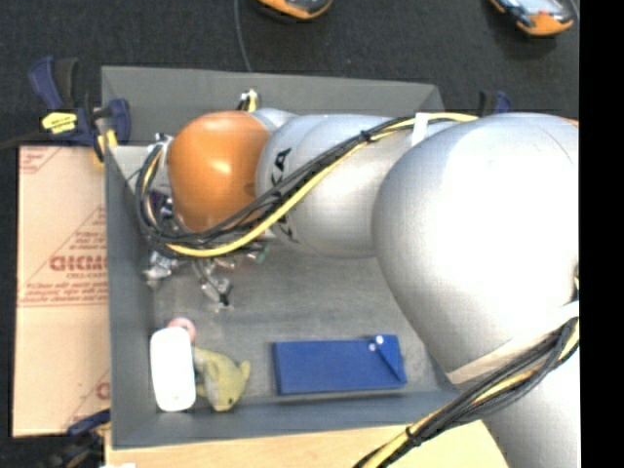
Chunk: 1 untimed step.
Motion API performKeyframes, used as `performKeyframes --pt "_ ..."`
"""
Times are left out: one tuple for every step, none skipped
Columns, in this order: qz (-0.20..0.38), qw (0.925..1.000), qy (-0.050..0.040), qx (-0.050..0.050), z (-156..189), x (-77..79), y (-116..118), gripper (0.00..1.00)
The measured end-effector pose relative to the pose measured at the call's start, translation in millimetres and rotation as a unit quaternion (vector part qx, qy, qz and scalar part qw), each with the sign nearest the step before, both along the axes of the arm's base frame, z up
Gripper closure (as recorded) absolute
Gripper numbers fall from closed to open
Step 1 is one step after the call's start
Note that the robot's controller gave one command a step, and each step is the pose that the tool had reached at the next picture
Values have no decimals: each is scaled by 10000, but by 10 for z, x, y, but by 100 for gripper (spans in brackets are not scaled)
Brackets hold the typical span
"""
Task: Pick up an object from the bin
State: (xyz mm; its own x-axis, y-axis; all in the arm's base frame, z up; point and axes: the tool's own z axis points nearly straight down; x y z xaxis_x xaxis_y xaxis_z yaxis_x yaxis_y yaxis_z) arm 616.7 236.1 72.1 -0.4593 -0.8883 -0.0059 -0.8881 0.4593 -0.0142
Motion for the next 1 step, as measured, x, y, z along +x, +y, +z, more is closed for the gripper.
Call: performKeyframes --pt "308 9995 21 -9 86 -733 -109 100"
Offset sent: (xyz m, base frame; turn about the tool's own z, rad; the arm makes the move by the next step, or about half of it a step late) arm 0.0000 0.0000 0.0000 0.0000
